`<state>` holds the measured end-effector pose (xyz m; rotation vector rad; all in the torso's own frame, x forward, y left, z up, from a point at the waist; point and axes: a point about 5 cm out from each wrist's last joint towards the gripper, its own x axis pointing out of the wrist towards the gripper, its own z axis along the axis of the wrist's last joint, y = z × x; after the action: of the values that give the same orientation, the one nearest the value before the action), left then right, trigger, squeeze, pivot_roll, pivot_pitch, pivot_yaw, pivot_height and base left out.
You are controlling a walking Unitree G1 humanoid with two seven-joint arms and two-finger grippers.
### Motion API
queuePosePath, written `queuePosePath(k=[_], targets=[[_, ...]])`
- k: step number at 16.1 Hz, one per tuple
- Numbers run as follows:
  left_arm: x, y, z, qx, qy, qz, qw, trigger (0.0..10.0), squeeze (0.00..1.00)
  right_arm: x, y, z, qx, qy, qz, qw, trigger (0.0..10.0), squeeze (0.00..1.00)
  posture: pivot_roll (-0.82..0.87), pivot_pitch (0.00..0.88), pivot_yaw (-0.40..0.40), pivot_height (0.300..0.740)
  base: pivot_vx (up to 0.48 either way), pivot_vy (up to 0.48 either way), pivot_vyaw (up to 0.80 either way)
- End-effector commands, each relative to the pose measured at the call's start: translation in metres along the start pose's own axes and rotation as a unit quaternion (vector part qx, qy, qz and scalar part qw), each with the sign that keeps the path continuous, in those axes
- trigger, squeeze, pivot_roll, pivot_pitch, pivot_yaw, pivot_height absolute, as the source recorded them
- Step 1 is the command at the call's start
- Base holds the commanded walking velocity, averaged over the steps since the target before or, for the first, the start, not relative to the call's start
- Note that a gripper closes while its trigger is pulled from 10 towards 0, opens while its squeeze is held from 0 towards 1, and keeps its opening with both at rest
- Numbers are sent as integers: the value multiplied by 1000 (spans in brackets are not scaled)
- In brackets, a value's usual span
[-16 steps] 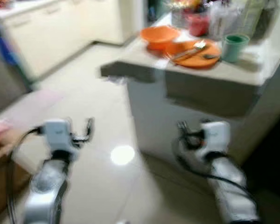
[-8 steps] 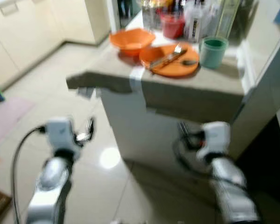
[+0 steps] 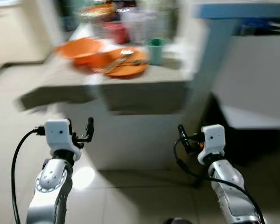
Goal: Setting the table
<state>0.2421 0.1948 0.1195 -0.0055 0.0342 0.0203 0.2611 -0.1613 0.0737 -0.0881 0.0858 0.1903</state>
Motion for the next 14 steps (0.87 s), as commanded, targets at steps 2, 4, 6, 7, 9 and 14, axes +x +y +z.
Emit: queuePosePath(k=[2,4,6,7,9,14], targets=[[0,5,2,2,1,9,1000,10000,0,2,2,2,0,-4,3,1000,10000,0,-117,29,99,740,268,397,0],[0,5,2,-2,1,11,1000,10000,0,1,2,2,1,-5,2,1000,10000,0,-117,30,100,740,0,472,0],[1,6,2,2,0,7,1000,10000,0,0,2,2,2,-5,2,1000,10000,0,-117,31,102,740,0,480,0],[2,5,3,4,-2,2,1000,10000,0,0,3,1,2,-6,2,1000,10000,0,-117,32,102,740,0,480,0],[2,4,3,4,-3,-4,1000,10000,0,0,3,1,1,-6,3,1000,10000,0,-118,32,102,740,0,480,0],[2,2,2,17,-1,-14,1000,10000,0,-1,5,-1,1,0,8,1000,10000,0,-120,34,103,740,151,396,-160]])
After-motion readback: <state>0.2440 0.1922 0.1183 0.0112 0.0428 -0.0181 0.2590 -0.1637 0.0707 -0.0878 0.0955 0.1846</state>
